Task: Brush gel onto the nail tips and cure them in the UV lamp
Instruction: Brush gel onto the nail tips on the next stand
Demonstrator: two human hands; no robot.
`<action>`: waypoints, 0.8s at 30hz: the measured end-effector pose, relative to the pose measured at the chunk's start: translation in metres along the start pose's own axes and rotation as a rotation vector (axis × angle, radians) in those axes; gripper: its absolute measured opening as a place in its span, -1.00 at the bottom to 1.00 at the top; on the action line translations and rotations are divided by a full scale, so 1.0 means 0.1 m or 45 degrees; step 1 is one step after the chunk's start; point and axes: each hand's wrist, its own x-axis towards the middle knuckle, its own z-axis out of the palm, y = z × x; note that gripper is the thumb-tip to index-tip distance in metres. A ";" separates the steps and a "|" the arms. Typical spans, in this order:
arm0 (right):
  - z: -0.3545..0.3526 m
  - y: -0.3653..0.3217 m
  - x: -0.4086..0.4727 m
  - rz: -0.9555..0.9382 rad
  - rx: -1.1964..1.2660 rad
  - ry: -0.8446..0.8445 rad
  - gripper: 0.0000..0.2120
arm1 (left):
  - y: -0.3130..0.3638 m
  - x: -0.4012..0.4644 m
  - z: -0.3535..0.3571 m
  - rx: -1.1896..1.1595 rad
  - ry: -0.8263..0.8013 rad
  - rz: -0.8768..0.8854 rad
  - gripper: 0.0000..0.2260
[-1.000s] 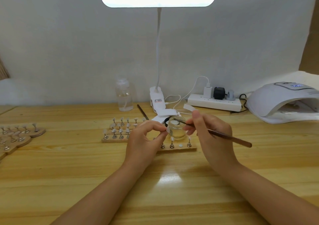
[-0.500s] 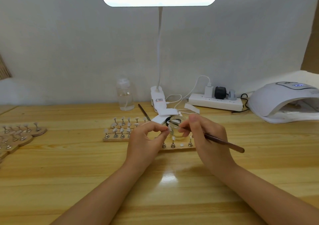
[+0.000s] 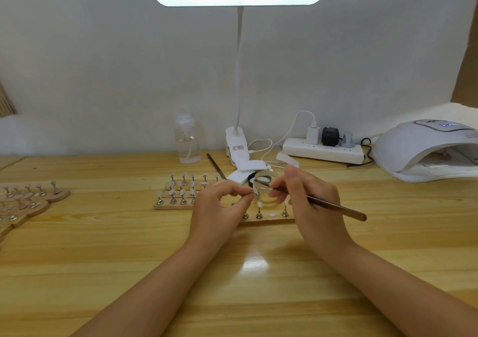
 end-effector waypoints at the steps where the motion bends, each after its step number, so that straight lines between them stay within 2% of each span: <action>1: 0.00 0.01 0.00 0.012 -0.001 -0.021 -0.66 | 0.00 0.00 0.00 -0.001 -0.008 0.002 -0.76; 4: 0.00 -0.02 -0.02 0.115 0.102 0.000 -0.59 | 0.03 -0.01 0.00 -0.011 -0.006 -0.006 -0.74; 9: 0.01 -0.01 0.00 0.053 0.040 0.007 -0.67 | 0.03 -0.01 0.00 -0.001 -0.008 -0.029 -0.73; 13: -0.01 -0.03 -0.01 0.175 0.133 0.063 -0.56 | 0.03 -0.01 0.00 0.012 -0.008 -0.032 -0.72; 17: 0.01 -0.03 0.01 0.168 0.118 0.038 -0.62 | 0.02 -0.01 0.00 0.013 -0.011 -0.041 -0.72; 21: 0.00 -0.05 0.00 0.243 0.173 0.083 -0.52 | 0.02 -0.01 -0.01 0.030 -0.025 -0.046 -0.74; 24: 0.00 -0.05 0.00 0.210 0.153 0.073 -0.57 | 0.01 0.00 0.00 0.038 -0.034 -0.041 -0.77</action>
